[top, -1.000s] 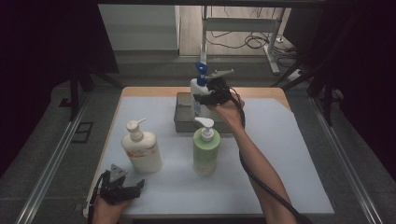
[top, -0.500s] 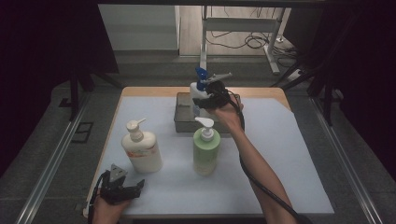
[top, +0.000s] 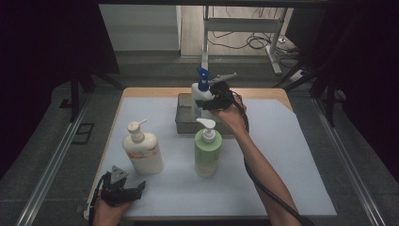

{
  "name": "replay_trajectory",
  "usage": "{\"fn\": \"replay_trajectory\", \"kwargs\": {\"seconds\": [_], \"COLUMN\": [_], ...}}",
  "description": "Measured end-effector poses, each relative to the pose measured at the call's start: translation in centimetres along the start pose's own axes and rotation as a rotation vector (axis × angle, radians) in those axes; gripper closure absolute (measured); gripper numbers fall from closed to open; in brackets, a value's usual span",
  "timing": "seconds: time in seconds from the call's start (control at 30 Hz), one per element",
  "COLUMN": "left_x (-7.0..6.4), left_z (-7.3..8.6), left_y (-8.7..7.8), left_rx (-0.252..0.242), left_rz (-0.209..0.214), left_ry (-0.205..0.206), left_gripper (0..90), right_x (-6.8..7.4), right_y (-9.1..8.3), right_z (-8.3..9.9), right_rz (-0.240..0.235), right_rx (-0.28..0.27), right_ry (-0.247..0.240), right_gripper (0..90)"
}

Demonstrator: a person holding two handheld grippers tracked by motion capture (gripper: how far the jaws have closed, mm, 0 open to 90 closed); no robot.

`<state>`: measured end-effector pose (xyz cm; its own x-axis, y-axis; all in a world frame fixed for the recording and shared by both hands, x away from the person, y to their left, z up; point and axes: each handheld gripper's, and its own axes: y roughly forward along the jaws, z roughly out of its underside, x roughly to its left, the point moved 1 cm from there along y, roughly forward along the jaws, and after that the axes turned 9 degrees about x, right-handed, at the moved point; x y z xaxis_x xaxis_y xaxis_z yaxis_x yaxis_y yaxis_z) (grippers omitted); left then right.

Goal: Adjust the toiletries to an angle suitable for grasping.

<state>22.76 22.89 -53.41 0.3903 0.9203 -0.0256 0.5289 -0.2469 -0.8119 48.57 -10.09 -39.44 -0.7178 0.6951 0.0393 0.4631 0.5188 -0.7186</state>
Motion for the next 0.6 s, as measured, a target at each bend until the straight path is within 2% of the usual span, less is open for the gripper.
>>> {"fn": "replay_trajectory", "kwargs": {"seconds": [0.3, 0.6], "left_x": [0.0, 0.0], "left_z": [0.0, 0.0], "left_y": [0.0, 0.0], "left_rx": [-0.001, -0.001], "left_rz": [0.0, 0.0], "left_ry": [0.0, 0.0], "left_gripper": [10.7, 10.7], "right_x": [0.0, 0.0], "right_y": [-0.8, -2.3], "right_z": [1.0, 3.2], "right_rz": [-0.002, -0.01], "right_rx": [-0.002, -0.016], "right_ry": [-0.016, -0.046], "right_gripper": [34.8, 37.8]}}
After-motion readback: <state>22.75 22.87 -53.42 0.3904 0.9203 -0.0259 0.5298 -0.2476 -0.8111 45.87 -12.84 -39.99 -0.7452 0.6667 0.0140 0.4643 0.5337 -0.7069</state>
